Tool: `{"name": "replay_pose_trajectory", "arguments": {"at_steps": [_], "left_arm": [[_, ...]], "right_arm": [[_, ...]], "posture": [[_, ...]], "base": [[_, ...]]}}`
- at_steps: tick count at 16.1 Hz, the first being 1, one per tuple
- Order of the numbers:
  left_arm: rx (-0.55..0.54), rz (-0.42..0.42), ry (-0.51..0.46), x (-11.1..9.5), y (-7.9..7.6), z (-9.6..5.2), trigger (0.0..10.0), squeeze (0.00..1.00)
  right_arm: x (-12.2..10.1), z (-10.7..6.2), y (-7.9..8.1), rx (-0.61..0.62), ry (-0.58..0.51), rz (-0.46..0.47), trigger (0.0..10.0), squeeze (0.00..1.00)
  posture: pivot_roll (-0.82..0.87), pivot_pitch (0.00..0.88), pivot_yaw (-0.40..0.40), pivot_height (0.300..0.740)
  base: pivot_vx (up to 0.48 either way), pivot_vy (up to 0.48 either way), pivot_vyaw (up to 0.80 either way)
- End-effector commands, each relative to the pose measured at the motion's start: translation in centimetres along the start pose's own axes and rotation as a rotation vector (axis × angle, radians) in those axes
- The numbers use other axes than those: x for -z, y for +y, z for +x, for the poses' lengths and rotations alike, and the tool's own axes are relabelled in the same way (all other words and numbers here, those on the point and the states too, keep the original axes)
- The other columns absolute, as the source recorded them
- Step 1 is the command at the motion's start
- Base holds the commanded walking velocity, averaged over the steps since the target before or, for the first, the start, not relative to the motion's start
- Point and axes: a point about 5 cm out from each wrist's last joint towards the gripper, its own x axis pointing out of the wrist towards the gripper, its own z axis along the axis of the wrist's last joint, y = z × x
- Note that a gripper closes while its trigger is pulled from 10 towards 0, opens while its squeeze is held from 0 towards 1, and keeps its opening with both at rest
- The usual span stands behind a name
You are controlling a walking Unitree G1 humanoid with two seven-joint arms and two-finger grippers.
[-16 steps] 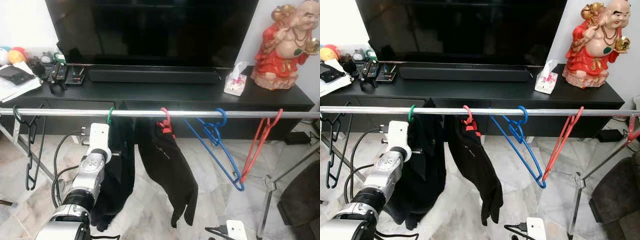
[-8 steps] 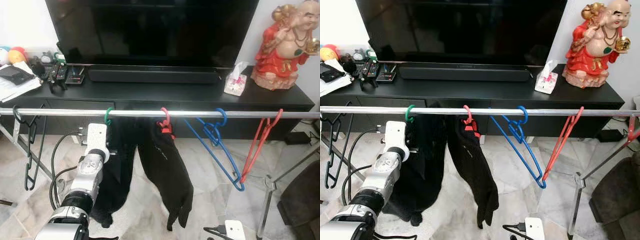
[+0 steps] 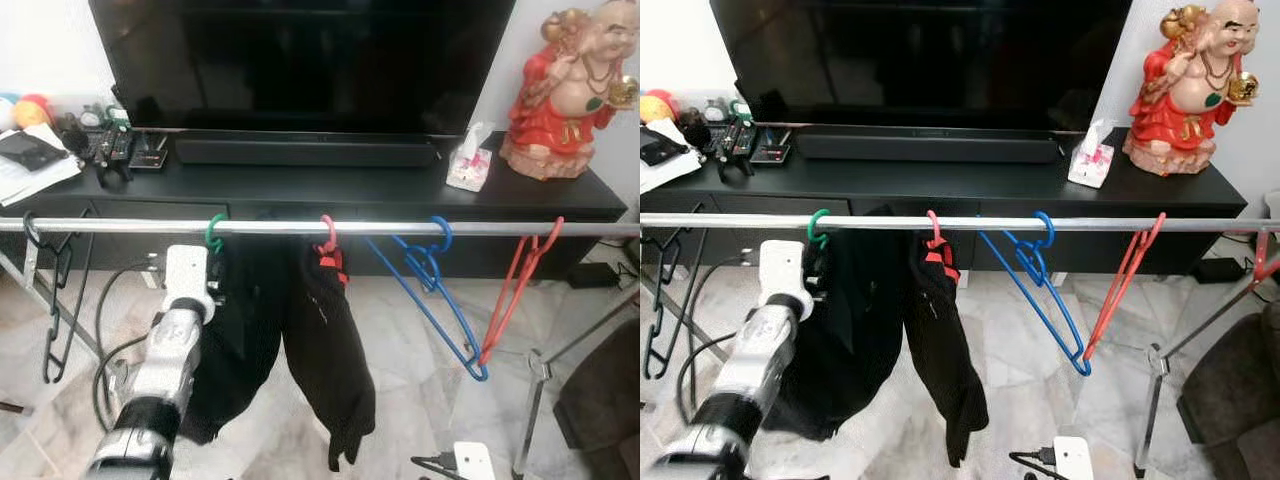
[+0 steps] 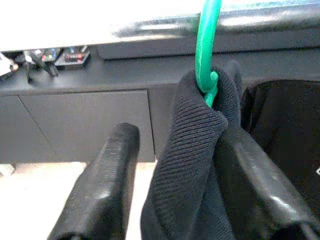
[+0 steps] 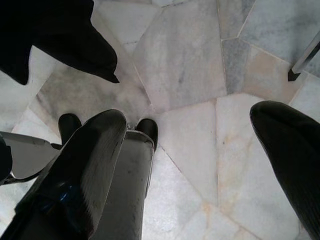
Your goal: Hang hanger
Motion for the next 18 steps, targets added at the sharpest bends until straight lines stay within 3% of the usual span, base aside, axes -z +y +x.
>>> {"name": "replay_pose_trajectory", "arguments": {"at_steps": [1,2,4,6,7,9,10,13,18], "left_arm": [[-0.003,-0.014,-0.016,-0.3,0.2,-0.1,10.0,1.0],[-0.003,-0.017,-0.037,-0.4,0.5,-1.1,10.0,1.0],[0.02,0.02,-0.107,-0.8,1.1,-4.5,10.0,1.0],[0.023,0.049,-0.12,-0.6,1.3,-5.7,10.0,1.0],[0.009,0.057,-0.1,0.3,1.6,-7.2,10.0,1.0],[0.007,0.064,-0.072,1.0,1.6,-7.9,10.0,1.0],[0.042,0.111,-0.029,1.9,1.2,-9.4,10.0,0.0],[0.091,0.132,-0.077,0.3,0.2,-9.3,10.0,0.0],[0.012,0.161,-0.056,0.6,0.8,-8.9,10.0,0.0]], "right_arm": [[0.2,-0.1,-0.2,0.003,0.008,-0.006,10.0,0.0],[0.2,-0.1,-0.2,0.003,0.005,-0.014,10.0,0.0],[0.0,-0.1,-0.4,0.007,-0.008,-0.025,10.0,0.0],[-0.2,-0.1,-0.5,0.007,-0.016,-0.027,10.0,0.0],[-0.3,0.0,-0.6,0.01,-0.021,-0.022,10.0,0.0],[-0.4,0.0,-0.6,0.01,-0.021,-0.022,10.0,0.0],[-0.5,0.0,-0.6,0.01,-0.023,-0.023,10.0,0.0],[-0.3,0.0,-0.3,0.009,-0.016,-0.019,10.0,0.0],[-0.3,0.0,-0.1,0.014,-0.018,0.001,10.0,0.0]], "posture": [[-0.03,0.0,-0.046,0.74],[-0.03,0.0,-0.048,0.74],[-0.01,0.0,-0.053,0.74],[-0.01,0.0,-0.053,0.74],[-0.01,0.0,-0.051,0.74],[-0.01,0.0,-0.051,0.74],[-0.01,0.0,-0.052,0.74],[-0.01,0.0,-0.047,0.74],[-0.02,0.0,-0.04,0.74]], "base": [[0.0,0.0,0.0],[0.0,0.0,0.0],[0.0,0.0,0.0],[0.0,0.0,0.0],[0.0,0.0,0.0],[0.0,0.0,0.0],[0.0,0.0,0.0],[0.0,0.0,0.0],[0.0,-0.123,0.0]]}}
